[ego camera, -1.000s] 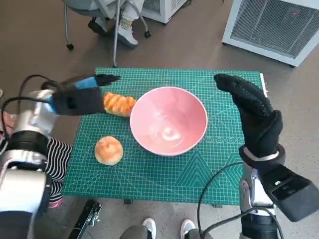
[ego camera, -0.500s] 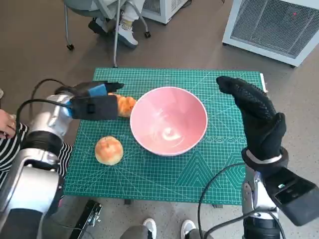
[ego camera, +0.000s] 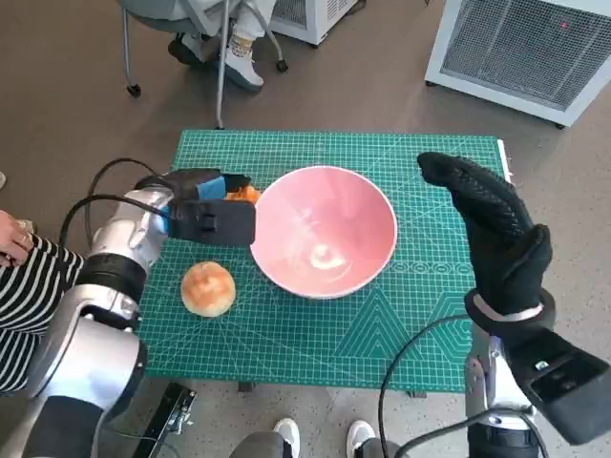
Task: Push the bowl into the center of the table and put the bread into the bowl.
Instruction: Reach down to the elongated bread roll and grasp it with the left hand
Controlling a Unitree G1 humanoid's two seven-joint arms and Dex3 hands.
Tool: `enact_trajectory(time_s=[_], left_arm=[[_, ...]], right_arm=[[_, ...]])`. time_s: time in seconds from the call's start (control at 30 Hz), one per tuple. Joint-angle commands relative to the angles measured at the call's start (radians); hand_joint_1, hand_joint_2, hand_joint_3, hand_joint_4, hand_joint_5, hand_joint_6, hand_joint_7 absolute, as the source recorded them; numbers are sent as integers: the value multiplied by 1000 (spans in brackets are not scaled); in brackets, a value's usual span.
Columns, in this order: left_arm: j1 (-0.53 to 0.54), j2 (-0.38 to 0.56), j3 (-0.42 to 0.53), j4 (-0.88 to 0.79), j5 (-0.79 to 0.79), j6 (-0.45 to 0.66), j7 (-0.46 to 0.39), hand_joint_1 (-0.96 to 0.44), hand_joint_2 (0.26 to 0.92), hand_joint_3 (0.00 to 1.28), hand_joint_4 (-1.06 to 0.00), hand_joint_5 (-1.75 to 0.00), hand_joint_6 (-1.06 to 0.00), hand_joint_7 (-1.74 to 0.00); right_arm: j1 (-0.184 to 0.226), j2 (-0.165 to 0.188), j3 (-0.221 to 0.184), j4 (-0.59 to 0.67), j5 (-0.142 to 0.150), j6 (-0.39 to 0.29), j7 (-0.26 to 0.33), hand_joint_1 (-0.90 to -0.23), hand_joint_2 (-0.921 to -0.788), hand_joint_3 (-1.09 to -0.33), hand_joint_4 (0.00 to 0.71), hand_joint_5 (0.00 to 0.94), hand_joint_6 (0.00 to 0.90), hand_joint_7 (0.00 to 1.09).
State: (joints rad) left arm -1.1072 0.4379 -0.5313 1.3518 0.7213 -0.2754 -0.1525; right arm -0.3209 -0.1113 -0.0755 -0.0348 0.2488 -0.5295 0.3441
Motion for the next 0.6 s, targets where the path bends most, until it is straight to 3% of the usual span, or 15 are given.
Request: enact_trajectory(time_s=[0.03,0.13,0.23,0.3,0.43,0.6], left_arm=[[18,-14,-32,10,37,12,65,-116,831,9,-442,-31,-563,-58],[23,-16,-62,12,69,12,110,-77,861,9,-645,-66,-696,-80],[27,-16,-85,14,91,8,140,-26,901,94,-635,-859,-581,-856],[29,-15,-94,17,100,7,153,-11,913,112,-622,-1088,-571,-1069],[30,-13,-103,19,106,5,168,-4,919,111,-604,-1201,-602,-1160],[28,-3,-106,21,111,5,194,-1,920,92,-615,-1214,-639,-1162]], right_arm=[[39,-3,-3,-13,-3,20,-12,-707,-921,-691,142,0,116,336],[44,0,-4,-17,-2,21,-17,-709,-921,-691,138,0,114,339],[47,2,-4,-21,-2,23,-22,-709,-921,-690,137,0,112,342],[50,4,-3,-23,-2,23,-25,-709,-921,-690,137,0,111,344],[54,7,-2,-27,-6,24,-34,-709,-921,-690,136,0,109,347],[57,10,2,-31,-10,25,-43,-709,-921,-690,136,0,107,352]])
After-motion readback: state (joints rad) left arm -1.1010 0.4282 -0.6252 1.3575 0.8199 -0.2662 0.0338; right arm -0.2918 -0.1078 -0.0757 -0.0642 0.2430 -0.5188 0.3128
